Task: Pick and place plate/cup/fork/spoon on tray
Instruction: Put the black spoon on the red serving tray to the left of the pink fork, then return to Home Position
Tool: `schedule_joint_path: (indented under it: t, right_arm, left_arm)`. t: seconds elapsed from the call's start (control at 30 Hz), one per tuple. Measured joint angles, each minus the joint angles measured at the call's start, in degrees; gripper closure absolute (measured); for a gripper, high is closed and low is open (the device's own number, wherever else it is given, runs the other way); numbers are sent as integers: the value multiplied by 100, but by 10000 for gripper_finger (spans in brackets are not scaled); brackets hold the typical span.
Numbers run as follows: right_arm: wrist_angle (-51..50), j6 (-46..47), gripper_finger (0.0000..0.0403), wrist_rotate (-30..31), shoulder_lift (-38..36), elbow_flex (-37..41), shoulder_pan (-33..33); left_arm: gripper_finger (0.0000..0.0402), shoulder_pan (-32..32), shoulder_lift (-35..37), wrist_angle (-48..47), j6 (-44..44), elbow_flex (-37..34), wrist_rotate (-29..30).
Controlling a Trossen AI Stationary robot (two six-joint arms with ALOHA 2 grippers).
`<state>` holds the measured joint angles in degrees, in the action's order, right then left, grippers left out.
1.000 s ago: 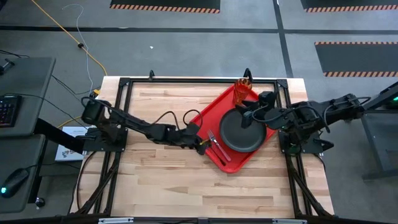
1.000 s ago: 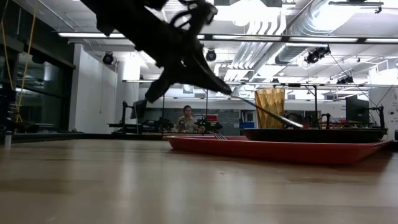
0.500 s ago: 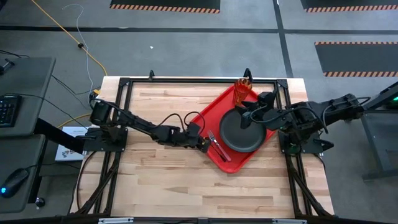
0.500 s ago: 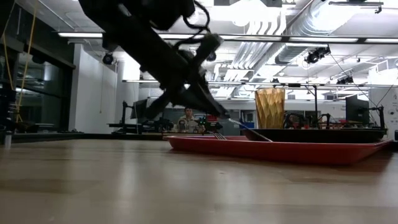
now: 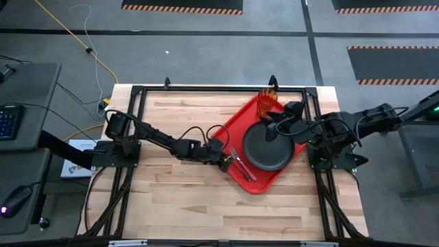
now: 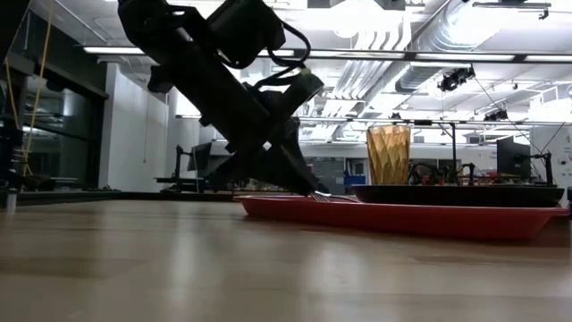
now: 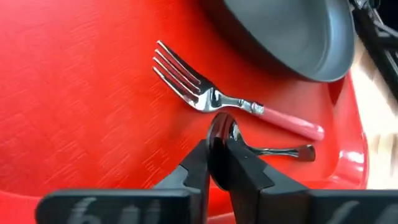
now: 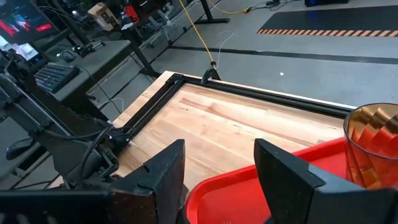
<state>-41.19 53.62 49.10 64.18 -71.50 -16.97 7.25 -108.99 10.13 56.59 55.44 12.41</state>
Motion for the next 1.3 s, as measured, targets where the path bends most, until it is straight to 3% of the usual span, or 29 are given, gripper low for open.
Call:
schedule_joint_path:
  t: [0.73, 0.97, 1.13, 1.3]
  right_arm:
    - [-20, 14, 219, 22, 0, 0, 0]
    - [-19, 2, 219, 22, 0, 0, 0]
    - [-48, -8, 219, 20, 0, 0, 0]
    - [-189, -8, 219, 20, 0, 2, 0]
  left_arm:
    - [259, -224, 0, -127, -141, -9, -12]
    - [223, -410, 127, -86, -402, -4, -407]
    - [216, -641, 596, -197, -820, -4, -772]
    - [217, -824, 1550, -398, -1374, -15, -651]
